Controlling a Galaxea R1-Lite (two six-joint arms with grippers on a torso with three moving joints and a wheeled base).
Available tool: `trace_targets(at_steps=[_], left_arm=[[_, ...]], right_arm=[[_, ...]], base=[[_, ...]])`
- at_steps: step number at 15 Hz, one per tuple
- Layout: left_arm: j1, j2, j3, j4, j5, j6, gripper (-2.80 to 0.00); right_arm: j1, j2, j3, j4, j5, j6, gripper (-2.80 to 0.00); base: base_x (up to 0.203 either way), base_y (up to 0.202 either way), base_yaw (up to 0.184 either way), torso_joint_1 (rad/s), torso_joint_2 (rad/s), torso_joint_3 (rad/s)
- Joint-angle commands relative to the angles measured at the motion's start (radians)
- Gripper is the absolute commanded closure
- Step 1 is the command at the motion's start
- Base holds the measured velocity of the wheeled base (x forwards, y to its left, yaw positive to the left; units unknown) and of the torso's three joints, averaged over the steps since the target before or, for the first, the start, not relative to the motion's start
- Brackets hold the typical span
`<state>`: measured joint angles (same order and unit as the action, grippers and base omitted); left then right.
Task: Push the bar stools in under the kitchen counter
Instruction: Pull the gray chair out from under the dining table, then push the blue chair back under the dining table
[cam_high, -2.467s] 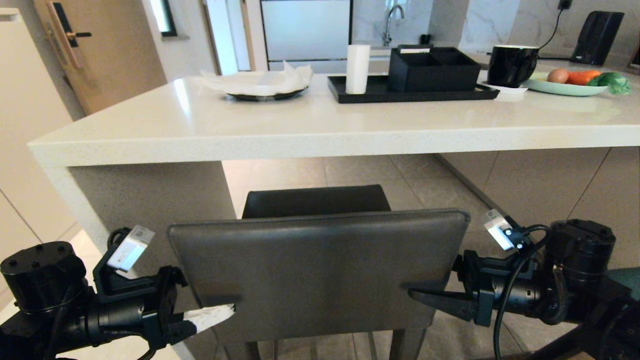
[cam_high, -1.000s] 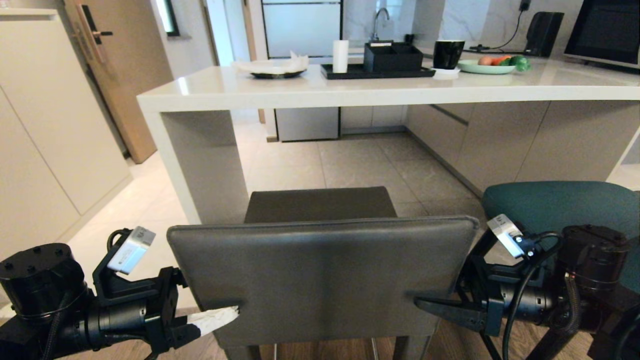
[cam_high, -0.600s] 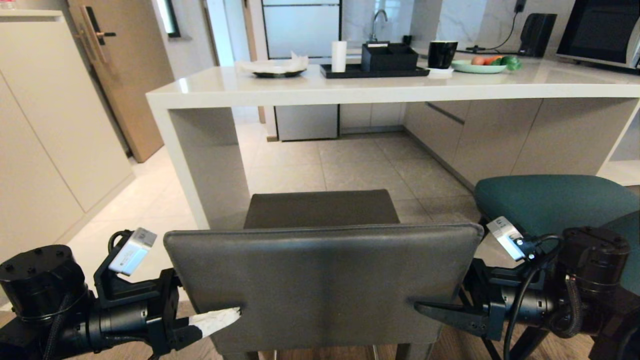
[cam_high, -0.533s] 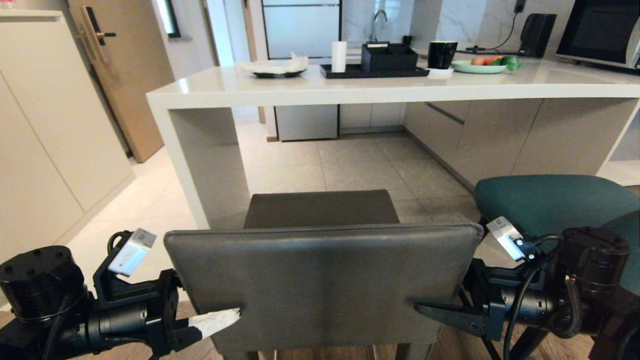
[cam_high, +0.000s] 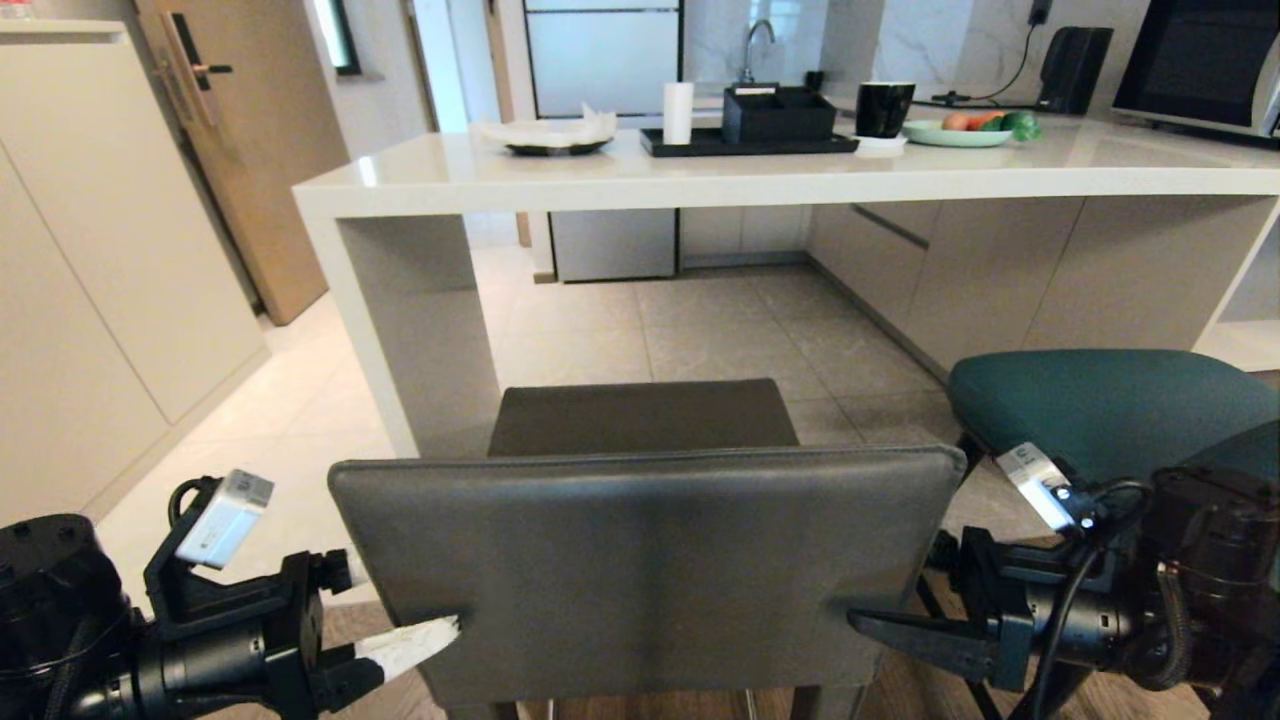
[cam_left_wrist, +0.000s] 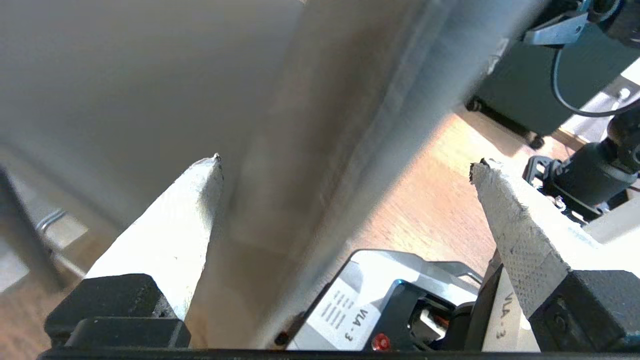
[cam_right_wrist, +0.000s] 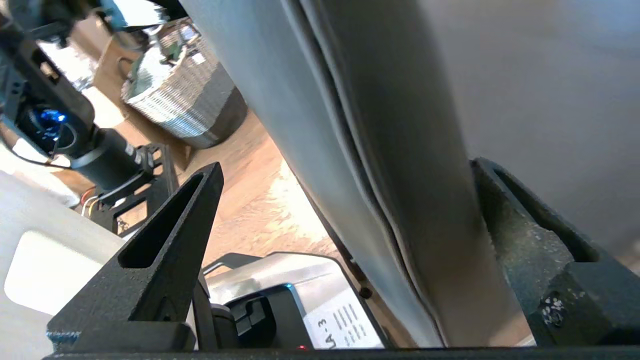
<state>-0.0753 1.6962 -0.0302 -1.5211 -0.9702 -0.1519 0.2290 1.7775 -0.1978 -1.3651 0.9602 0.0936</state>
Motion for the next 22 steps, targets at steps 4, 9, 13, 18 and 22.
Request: trace_targets(at_steps=[4, 9, 13, 18, 22], left_arm=[[0.070, -0.061, 0.070, -0.009, -0.007, -0.002, -2.80], [0.143, -0.169, 0.070, -0.009, 0.000, -0.018, -2.80], [0.154, -0.283, 0.070, -0.009, 0.150, -0.079, -2.80], [0.154, -0.284, 0.038, -0.009, 0.629, -0.055, -2.80], [0.152, -0.287, -0.084, -0.004, 0.856, 0.050, -2.80]], right_arm=[[-0.126, -0.081, 0.109, -0.008, 0.017, 0.001, -2.80], [-0.286, -0.223, 0.171, -0.006, -0.013, 0.001, -2.80], [-0.293, -0.350, 0.180, -0.004, -0.350, 0.000, -2.80], [-0.287, -0.388, 0.077, 0.019, -0.864, -0.005, -2.80], [-0.268, -0.498, -0.049, 0.220, -1.117, -0.055, -2.80]], base=[[0.000, 0.000, 0.000, 0.000, 0.00, 0.000], [0.000, 0.000, 0.000, 0.000, 0.00, 0.000], [0.000, 0.000, 0.000, 0.000, 0.00, 0.000], [0.000, 0.000, 0.000, 0.000, 0.00, 0.000], [0.000, 0.000, 0.000, 0.000, 0.00, 0.000]])
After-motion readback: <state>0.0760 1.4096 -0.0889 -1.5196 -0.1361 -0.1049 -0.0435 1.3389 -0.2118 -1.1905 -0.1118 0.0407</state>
